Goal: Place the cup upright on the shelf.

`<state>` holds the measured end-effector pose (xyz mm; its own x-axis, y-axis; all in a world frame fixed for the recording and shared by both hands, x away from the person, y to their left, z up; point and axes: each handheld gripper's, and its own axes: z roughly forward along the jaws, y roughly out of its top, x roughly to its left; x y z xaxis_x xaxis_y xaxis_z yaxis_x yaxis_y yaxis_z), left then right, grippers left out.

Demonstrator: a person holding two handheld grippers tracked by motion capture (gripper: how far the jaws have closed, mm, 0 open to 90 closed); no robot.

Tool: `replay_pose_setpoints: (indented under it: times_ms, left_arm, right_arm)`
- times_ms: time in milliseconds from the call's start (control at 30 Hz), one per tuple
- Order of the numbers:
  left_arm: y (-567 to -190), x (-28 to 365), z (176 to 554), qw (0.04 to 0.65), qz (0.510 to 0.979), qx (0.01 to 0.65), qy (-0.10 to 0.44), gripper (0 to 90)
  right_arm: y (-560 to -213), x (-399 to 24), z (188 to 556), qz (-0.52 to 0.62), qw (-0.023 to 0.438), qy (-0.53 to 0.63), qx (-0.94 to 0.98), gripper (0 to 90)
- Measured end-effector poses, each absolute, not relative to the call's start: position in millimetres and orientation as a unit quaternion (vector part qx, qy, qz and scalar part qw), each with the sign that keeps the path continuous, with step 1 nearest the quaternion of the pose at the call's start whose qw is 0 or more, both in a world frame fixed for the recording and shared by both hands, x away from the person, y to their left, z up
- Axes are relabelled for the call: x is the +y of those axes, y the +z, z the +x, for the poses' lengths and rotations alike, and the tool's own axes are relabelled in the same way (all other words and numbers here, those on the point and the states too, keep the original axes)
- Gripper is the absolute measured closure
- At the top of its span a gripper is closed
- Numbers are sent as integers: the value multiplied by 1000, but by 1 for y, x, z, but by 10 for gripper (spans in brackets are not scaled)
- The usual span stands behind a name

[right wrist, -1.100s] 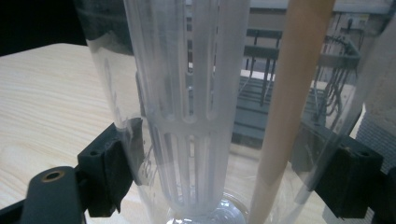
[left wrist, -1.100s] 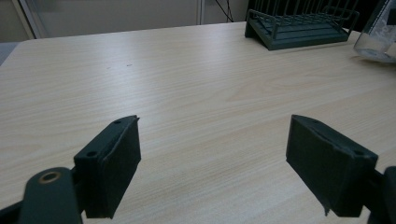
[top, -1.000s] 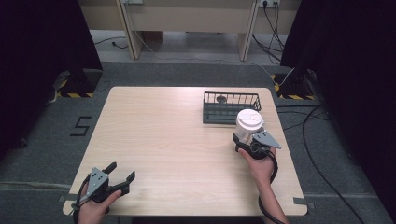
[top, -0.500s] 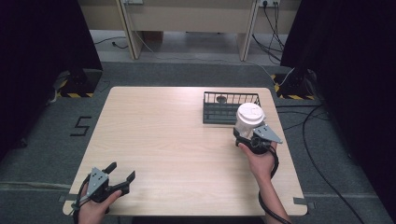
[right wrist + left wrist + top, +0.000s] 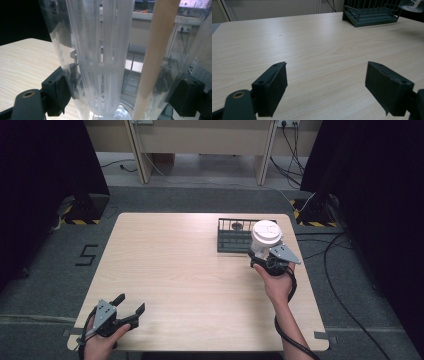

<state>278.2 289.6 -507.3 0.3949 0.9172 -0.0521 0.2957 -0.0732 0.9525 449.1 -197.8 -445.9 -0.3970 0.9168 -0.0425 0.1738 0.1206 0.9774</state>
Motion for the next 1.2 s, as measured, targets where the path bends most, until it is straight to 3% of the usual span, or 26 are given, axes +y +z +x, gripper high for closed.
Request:
replay_pose_setpoints:
  times_ms: [733,1200]
  left_arm:
    - [-507,289,279,508,663,456,306,173]
    - [-508,290,279,509,661,459,305,173]
  right_arm:
    - [-414,-190,483,416,372,523,644,185]
    - [-413,-187,499,425,370,518,643,186]
